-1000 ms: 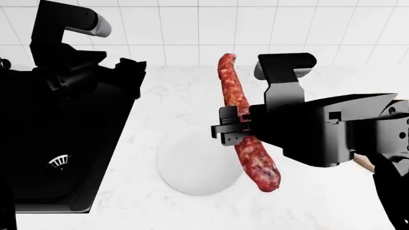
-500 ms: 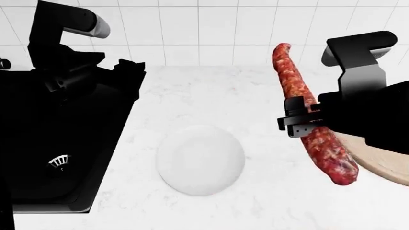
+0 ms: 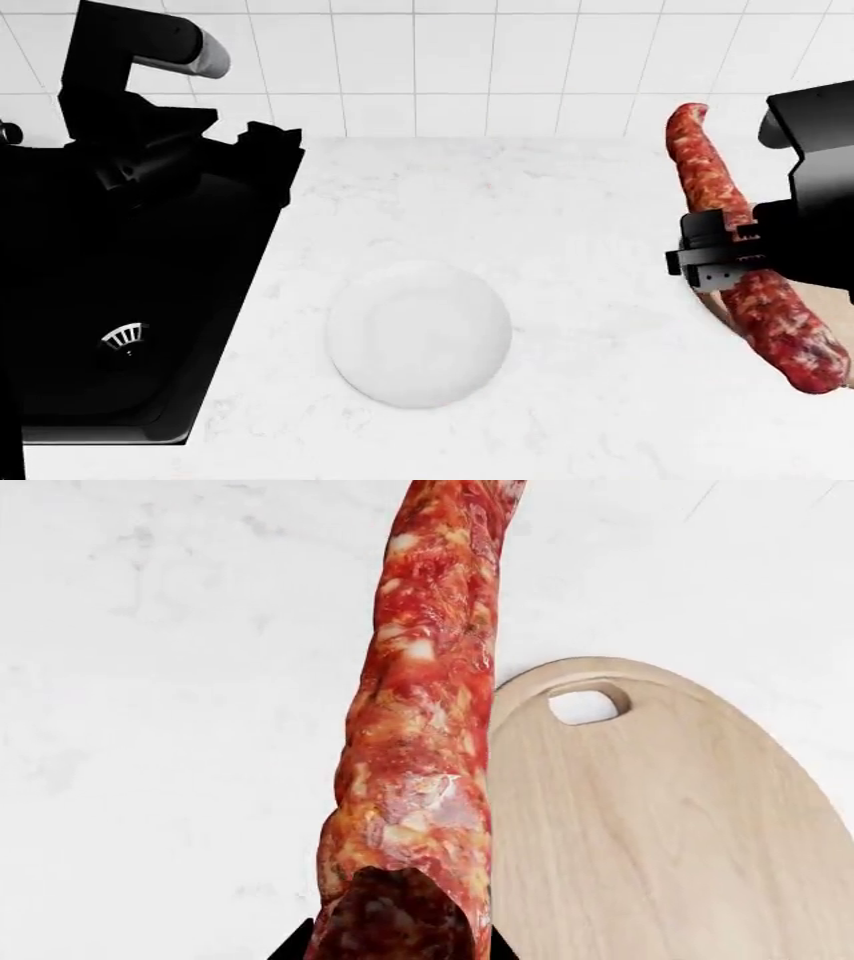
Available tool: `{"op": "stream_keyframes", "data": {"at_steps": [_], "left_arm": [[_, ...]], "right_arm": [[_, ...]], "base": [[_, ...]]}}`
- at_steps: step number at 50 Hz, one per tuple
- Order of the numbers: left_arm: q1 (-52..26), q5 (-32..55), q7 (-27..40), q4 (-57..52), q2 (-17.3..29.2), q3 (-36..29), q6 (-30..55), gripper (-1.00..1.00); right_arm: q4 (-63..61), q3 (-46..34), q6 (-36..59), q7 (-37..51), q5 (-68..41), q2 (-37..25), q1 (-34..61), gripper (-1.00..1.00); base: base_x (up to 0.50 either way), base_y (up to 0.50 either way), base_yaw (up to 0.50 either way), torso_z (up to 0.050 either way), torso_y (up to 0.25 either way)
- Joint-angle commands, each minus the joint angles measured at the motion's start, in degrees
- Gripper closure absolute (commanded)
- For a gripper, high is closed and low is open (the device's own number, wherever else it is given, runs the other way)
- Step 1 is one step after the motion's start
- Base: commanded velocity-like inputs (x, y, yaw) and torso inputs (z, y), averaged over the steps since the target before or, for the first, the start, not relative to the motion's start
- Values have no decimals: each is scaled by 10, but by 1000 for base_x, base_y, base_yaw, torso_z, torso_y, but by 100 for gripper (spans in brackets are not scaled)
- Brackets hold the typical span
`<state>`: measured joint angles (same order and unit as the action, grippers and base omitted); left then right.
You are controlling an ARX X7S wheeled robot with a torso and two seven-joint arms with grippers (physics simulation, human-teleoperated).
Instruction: Pick the salami from the plate and place it on the cutting board. Then pick the condiment bottle from the cabinet and place it next to the cutting board.
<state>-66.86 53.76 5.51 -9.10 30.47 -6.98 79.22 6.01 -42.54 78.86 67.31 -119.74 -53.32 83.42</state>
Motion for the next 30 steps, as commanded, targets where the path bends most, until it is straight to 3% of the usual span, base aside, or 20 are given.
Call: {"op": "stream_keyframes", "data": {"at_steps": [1,21,30], "left_arm": [[-11,-9,-4,16,-1,-19,-17,-100],[-49,-52,-28,80,-19,-71,-69,-100],[-61,-63,-30,100,-31,-88,-77,-100]], "right_arm": [[50,-4,36,-66,108,1,25,100],[159,-97,17,-310,379,29,79,100],[181,-130,-7,-360,429,19,74,100]], "base": [[0,0,0,0,0],[0,0,0,0,0],[0,0,0,0,1]]}}
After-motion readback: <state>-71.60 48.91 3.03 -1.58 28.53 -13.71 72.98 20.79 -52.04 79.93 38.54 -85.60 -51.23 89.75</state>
